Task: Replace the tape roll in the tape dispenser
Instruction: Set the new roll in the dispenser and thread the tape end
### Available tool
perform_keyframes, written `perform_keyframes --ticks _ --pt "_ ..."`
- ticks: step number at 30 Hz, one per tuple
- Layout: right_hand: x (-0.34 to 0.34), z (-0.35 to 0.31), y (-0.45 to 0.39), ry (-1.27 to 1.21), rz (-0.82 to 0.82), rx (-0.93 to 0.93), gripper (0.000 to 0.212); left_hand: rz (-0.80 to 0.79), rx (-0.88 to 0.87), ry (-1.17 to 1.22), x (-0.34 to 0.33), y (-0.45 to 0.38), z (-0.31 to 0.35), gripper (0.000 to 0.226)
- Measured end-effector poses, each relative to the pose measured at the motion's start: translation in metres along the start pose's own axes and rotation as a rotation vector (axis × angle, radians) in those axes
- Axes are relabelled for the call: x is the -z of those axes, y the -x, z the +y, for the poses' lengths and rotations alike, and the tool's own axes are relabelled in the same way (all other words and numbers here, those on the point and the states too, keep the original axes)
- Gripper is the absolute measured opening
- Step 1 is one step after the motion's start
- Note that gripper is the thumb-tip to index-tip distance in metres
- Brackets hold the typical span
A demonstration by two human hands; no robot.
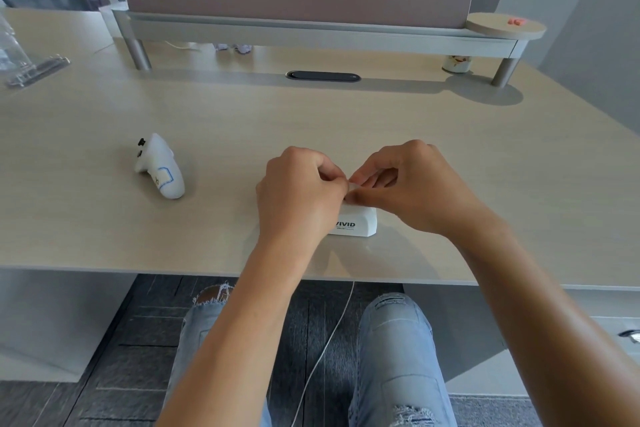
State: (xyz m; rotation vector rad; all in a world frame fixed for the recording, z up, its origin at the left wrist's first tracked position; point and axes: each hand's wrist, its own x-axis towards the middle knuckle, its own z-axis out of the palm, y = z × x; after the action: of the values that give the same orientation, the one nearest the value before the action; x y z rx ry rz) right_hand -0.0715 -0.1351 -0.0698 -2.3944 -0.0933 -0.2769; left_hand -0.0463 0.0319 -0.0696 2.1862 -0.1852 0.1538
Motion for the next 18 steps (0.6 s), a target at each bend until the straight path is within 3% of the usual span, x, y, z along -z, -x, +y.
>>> perform_keyframes --ticks 6,18 --pt "-0.004 0.01 0.004 -0.073 0.051 0.0 0.019 -0.001 0.019 -0.117 0.001 0.005 0.009 0.013" --pt "-0.003 0.008 0.004 -0.014 0.03 0.032 0.01 -0.208 0.07 -0.265 0.007 0.003 0.021 0.023"
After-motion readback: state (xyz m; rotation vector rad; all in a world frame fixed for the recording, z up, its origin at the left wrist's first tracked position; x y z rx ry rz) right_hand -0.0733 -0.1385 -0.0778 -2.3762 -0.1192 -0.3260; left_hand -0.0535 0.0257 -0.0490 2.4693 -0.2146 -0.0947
